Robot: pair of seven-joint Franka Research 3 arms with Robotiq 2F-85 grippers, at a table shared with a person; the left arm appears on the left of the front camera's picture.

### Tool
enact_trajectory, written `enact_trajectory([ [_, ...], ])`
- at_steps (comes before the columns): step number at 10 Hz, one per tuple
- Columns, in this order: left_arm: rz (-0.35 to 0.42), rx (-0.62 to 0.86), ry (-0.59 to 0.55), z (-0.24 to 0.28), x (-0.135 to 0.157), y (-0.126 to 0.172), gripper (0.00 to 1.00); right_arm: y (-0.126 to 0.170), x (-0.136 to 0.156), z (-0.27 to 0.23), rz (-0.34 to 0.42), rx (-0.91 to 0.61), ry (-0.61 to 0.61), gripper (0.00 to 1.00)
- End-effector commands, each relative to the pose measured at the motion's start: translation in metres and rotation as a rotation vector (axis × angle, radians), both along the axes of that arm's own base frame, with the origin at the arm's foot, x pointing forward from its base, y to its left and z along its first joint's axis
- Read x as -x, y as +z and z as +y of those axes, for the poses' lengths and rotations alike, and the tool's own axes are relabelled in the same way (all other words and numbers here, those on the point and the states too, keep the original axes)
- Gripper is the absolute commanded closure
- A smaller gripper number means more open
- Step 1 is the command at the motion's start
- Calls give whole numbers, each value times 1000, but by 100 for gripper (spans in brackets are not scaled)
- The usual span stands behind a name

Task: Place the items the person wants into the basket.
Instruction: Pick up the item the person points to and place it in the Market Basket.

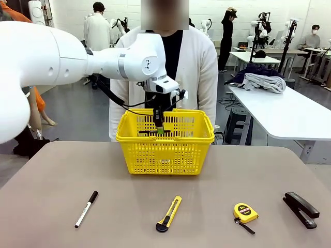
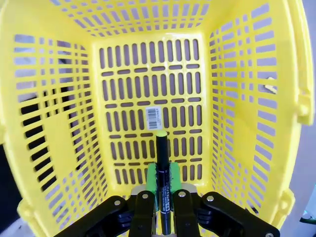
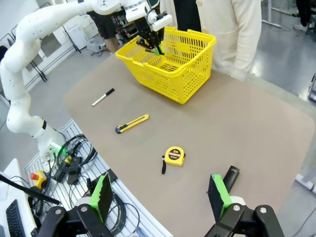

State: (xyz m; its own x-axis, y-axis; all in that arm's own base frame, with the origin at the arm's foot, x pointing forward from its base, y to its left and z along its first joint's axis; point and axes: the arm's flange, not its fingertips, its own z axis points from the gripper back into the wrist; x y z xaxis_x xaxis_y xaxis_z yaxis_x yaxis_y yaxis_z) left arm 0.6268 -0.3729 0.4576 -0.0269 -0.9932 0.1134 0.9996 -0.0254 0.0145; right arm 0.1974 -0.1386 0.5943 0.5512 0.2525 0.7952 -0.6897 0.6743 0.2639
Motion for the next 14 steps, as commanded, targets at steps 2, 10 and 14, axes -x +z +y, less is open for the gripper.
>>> enact_trajectory([
  [2, 68, 3, -16, -20, -36, 1, 89, -1, -2, 1, -11, -18, 20, 0],
  [10, 138, -21, -32, -23, -41, -9, 0, -1, -2, 1, -11, -18, 20, 0],
  [14, 147, -45, -25, -16, -17, 6, 11, -1, -2, 1, -11, -18, 20, 0],
])
